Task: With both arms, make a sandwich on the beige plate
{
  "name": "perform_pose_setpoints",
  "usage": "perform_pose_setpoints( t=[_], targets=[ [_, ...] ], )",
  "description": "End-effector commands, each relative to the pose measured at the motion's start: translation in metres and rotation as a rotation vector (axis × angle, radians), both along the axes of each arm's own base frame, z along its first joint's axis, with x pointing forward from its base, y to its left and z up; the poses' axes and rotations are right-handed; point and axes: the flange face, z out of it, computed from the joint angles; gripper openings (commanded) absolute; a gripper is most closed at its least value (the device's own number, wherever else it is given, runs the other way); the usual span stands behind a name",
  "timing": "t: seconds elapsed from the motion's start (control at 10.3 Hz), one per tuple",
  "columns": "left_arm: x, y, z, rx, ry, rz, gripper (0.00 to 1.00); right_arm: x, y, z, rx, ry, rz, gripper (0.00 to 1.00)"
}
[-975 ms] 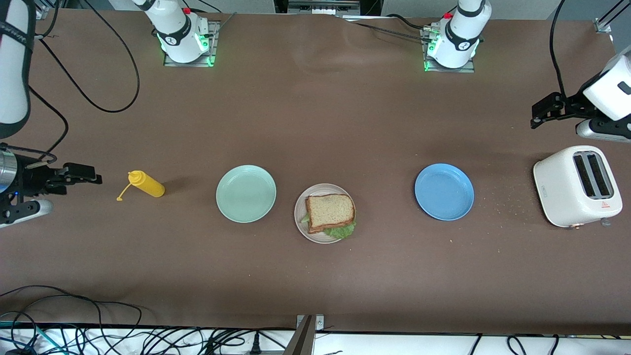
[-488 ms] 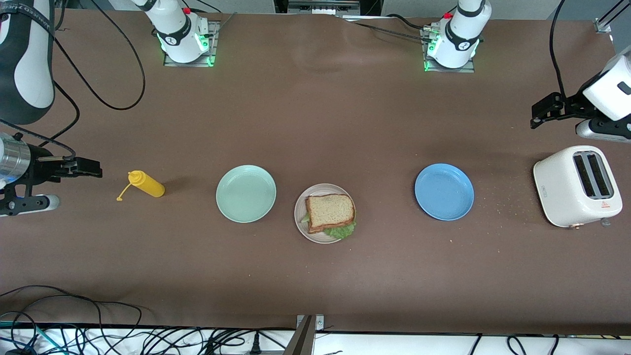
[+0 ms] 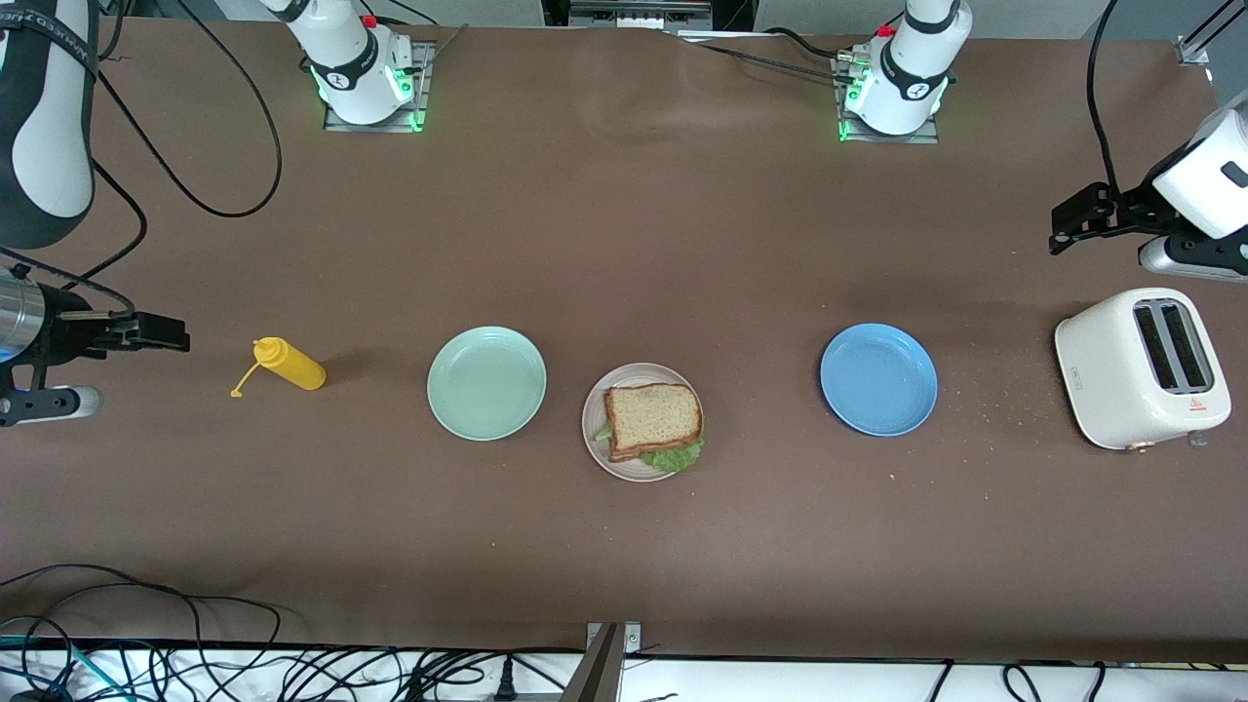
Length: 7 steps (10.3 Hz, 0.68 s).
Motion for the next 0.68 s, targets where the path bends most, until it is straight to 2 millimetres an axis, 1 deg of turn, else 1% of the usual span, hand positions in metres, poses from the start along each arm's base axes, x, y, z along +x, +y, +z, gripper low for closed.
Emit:
perform_pose_setpoints(
  t=[0.0,0.59],
  targets=[
    [0.002,0.0,0.005,-0.027,0.005,0.003,1.0,-0.001,-0.001,0.005,-0.006,-0.003,0.014,1.0],
    [0.002,0.0,0.005,-0.027,0.005,0.003,1.0,0.002,0.014,0.006,0.001,-0.03,0.037,1.0]
  ],
)
